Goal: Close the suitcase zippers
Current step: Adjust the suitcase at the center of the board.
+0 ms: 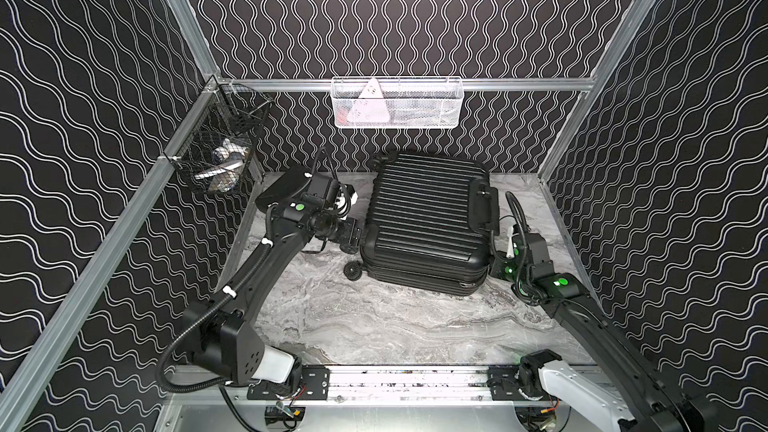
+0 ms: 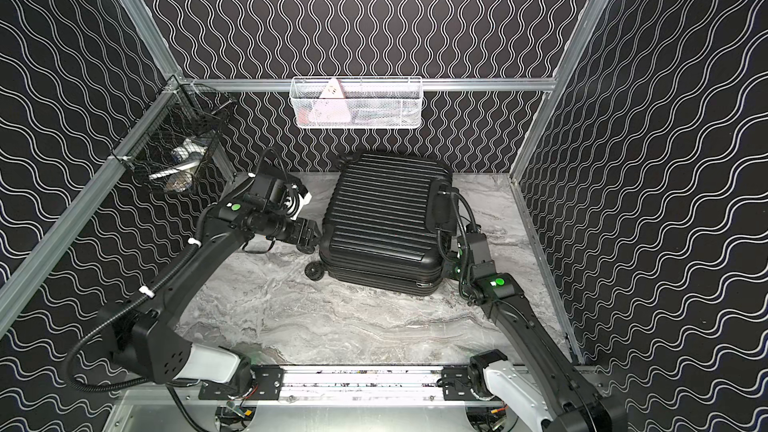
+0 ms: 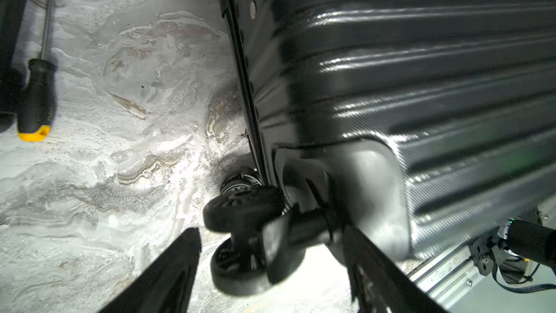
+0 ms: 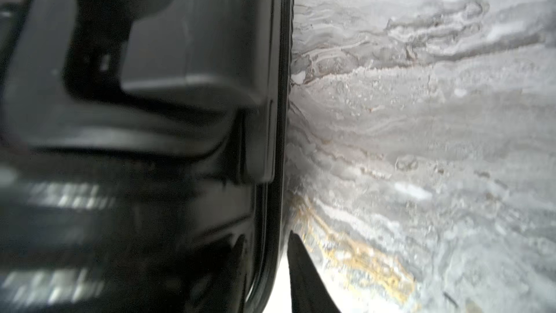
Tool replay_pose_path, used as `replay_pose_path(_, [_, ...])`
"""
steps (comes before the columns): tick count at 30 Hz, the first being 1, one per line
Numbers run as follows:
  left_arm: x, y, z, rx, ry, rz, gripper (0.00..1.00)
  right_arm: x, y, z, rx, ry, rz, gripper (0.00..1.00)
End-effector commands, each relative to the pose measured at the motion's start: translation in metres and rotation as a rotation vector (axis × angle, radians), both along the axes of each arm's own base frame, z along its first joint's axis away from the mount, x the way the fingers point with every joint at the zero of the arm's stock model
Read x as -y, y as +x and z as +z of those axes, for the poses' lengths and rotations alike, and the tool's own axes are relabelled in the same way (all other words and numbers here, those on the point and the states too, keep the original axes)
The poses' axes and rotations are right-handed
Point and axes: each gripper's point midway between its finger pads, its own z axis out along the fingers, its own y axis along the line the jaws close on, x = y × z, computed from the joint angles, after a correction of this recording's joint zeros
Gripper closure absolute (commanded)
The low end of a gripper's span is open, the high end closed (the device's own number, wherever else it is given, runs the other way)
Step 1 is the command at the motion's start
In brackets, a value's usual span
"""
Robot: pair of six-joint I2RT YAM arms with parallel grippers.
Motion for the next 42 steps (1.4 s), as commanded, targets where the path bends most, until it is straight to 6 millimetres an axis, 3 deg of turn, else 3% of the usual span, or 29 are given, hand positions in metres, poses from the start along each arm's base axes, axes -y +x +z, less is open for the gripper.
replay_pose_path(1, [-0.009,0.003,0.007,0.058,0.042,0.016,0.15,-0.012,-0.030,-0.012,-0.097,0.120,0.014,0.74])
replay_pose_path(5, [-0.027,0.009,-0.002,0.060,0.071,0.036,0.17,-0.021,-0.056,-0.015,-0.123,0.213,0.046,0.72])
replay_pose_path(9, [-0.050,0.014,-0.019,0.047,0.166,0.110,0.18,-0.020,-0.059,-0.024,-0.140,0.230,0.024,0.71])
replay_pose_path(13, [-0.053,0.018,-0.032,0.027,0.171,0.149,0.20,-0.013,-0.042,-0.026,-0.127,0.170,-0.012,0.75])
replay_pose_path(19, [-0.050,0.018,-0.047,-0.017,0.173,0.123,0.23,-0.027,-0.022,-0.016,-0.124,0.163,0.067,0.74])
replay_pose_path(29, [-0.027,-0.020,-0.042,-0.064,0.053,0.002,0.26,-0.018,0.035,-0.008,-0.105,0.036,0.069,0.75])
replay_pose_path(36, [-0.017,-0.046,-0.034,-0.082,-0.034,-0.032,0.26,-0.038,0.068,-0.011,-0.125,0.036,0.193,0.75])
replay_pose_path(39, [-0.012,-0.051,-0.031,-0.076,-0.079,-0.031,0.25,-0.045,0.078,-0.013,-0.140,0.054,0.229,0.74])
replay_pose_path(42, [-0.020,-0.047,-0.030,-0.032,-0.049,0.011,0.24,-0.043,0.076,-0.009,-0.158,0.052,0.216,0.73])
